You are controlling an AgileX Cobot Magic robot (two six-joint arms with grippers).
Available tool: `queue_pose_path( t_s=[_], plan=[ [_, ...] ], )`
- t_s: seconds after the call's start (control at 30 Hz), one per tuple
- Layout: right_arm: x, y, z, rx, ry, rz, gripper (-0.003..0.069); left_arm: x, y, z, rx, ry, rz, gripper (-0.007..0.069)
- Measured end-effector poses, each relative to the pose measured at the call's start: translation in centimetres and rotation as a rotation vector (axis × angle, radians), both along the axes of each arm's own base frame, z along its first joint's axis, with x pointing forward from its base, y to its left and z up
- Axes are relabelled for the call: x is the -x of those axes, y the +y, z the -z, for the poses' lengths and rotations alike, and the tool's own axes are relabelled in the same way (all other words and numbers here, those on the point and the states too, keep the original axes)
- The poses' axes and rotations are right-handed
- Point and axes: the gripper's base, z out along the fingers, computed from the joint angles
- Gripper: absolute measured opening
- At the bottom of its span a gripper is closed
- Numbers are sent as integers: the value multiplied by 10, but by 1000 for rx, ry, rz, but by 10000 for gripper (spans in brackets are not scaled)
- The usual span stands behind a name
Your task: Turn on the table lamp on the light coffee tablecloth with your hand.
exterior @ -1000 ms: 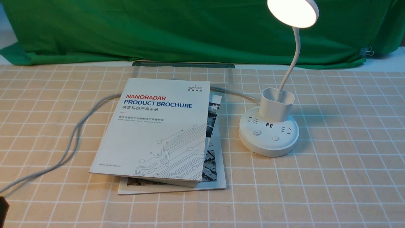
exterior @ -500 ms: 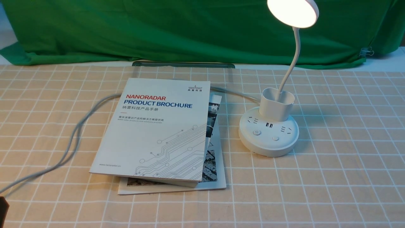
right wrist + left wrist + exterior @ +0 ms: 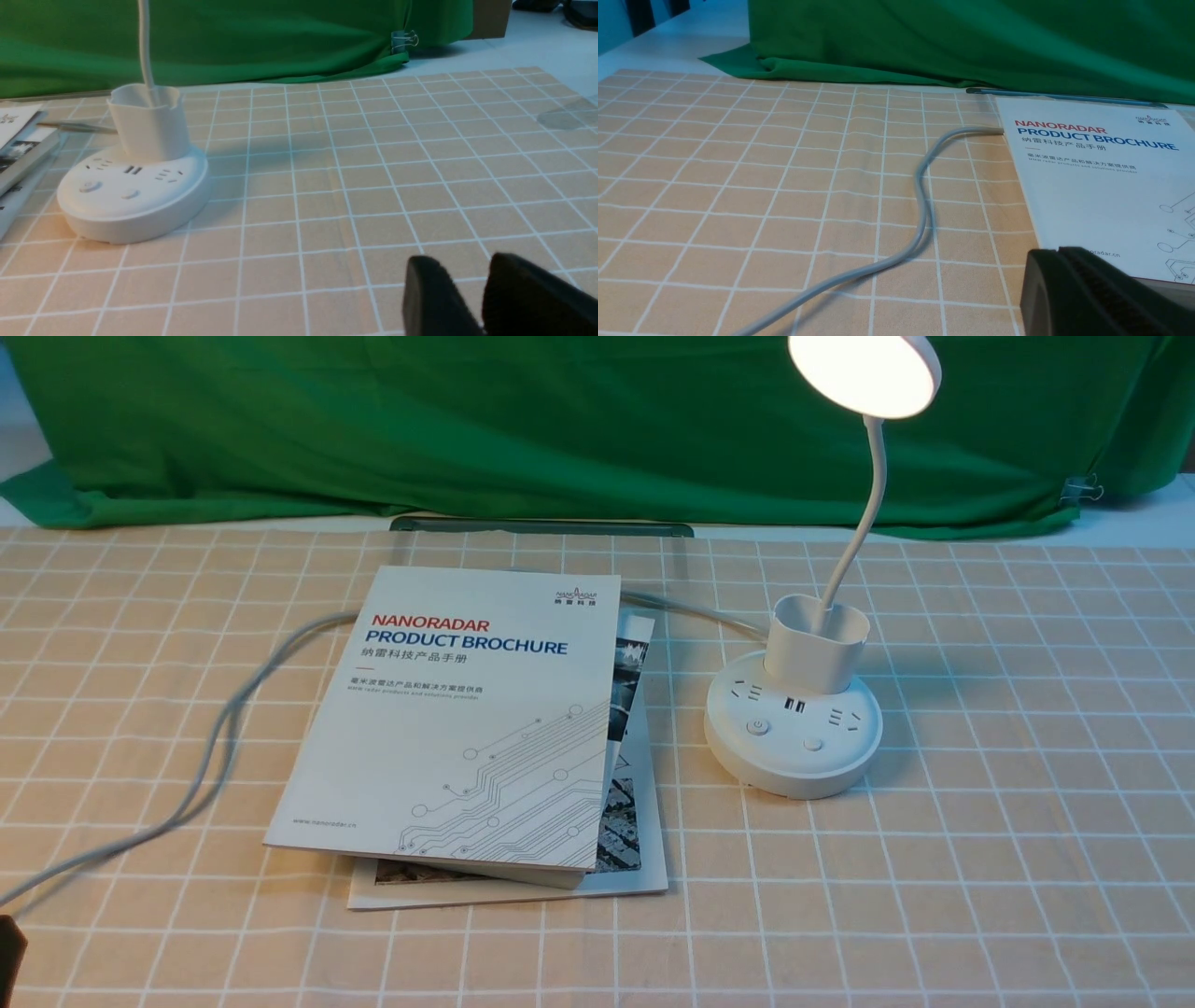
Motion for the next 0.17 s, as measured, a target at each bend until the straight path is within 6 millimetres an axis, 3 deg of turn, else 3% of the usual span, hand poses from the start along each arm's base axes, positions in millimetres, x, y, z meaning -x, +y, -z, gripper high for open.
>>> queue_pose_path(
  t_s=[0.17],
  plan=[
    [0,0,0,0,0,0,238,0,0,0,0,0,0,21]
  ],
)
